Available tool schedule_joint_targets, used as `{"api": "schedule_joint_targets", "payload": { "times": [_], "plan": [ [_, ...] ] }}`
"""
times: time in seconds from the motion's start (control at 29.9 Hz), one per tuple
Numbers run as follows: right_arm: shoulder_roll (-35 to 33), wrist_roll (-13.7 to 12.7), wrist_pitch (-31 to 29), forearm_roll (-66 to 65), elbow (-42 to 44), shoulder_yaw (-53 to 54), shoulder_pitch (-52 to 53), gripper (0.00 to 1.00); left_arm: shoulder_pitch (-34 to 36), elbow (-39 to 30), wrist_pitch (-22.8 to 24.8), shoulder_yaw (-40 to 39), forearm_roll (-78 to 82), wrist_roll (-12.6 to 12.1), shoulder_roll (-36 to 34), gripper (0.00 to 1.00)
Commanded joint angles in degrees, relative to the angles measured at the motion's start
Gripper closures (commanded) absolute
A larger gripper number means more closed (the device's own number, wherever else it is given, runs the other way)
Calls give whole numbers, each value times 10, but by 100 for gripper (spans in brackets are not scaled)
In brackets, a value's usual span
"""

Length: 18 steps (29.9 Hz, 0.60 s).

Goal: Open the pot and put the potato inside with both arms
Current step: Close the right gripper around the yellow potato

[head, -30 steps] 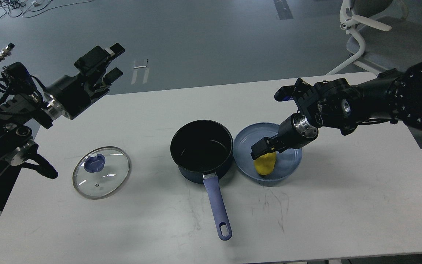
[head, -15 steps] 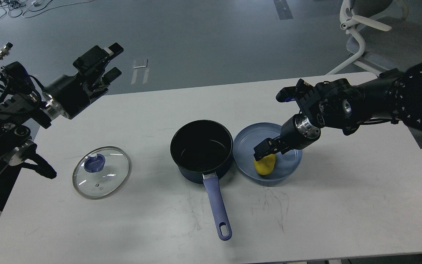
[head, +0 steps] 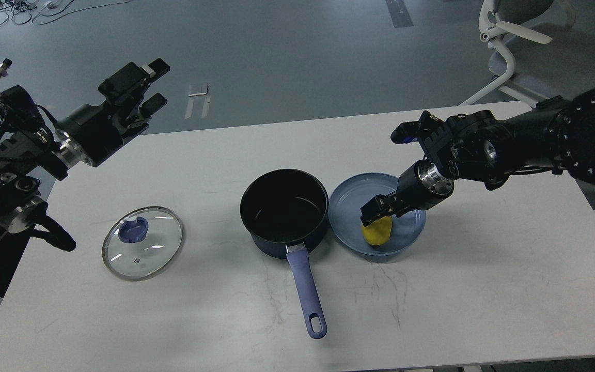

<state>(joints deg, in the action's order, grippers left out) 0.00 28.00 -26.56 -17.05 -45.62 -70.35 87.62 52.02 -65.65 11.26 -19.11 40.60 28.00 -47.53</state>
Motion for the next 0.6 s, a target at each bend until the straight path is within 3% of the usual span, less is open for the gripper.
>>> {"api": "schedule_joint_targets", "payload": {
  "times": [0.0, 0.13, 0.2, 0.4, 0.47, 0.57],
  "plan": [
    [0, 0, 0, 3, 0, 4, 1, 13, -1, -2, 3, -1, -1, 0, -1, 2],
    [0, 0, -2, 14, 0, 3, 1, 18, 0, -4, 6, -1, -2, 0, -4, 2],
    [0, 0, -5, 14, 0, 2, 1, 32, 0, -4, 6, -1, -2, 0, -6, 2],
    [0, 0, -8, 14, 0, 0, 1, 52, 0, -4, 6, -2, -2, 0, -6, 2],
    [0, 0, -8, 14, 0, 0, 1, 67, 0, -4, 6, -2, -3, 0, -5, 2],
    [0, 0, -8, 14, 0, 0, 1, 70, -1, -7, 6, -2, -3, 0, -6, 2]
  ]
}}
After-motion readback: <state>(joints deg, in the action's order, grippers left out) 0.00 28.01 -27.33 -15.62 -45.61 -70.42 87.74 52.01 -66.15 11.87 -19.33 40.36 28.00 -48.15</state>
